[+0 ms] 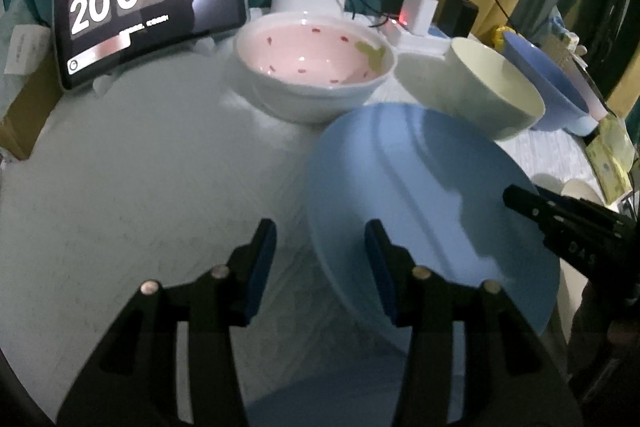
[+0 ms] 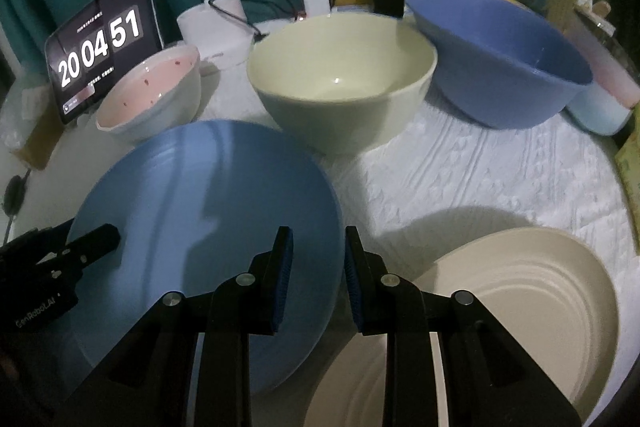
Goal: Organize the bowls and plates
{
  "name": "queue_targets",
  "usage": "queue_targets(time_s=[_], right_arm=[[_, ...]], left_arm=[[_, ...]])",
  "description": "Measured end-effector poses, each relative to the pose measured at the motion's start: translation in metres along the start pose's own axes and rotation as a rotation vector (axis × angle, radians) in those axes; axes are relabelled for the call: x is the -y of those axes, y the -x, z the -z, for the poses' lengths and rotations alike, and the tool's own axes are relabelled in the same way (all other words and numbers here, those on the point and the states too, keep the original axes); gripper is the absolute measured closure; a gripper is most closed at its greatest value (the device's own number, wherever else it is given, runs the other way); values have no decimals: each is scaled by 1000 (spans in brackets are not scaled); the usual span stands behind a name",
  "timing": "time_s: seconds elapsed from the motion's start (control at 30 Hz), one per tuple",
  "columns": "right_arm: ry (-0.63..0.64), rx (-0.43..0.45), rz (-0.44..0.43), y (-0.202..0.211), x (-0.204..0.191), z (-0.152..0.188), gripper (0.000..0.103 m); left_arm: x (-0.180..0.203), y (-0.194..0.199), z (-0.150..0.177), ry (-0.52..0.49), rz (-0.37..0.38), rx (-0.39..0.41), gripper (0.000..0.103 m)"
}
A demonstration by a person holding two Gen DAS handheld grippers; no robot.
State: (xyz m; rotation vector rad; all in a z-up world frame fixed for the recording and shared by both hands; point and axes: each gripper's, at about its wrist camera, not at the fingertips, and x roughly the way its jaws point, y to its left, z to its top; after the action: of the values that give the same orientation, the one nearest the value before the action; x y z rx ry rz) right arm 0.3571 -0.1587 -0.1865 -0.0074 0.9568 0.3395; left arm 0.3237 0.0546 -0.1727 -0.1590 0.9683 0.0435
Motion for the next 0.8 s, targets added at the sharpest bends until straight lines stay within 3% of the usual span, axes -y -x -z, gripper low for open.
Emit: queue_targets(time_s=[0.23,0.4,0.8], right_arm=[[22,8,17,4,-3,0,83],[28,8,27,8,-3,3,87],[31,47,31,31,-9,11,87]], left_arm=[[10,1,3,-46,60,8,56],[10,2,5,-52,53,21,57],[7,23,13,-55,57,60,62]])
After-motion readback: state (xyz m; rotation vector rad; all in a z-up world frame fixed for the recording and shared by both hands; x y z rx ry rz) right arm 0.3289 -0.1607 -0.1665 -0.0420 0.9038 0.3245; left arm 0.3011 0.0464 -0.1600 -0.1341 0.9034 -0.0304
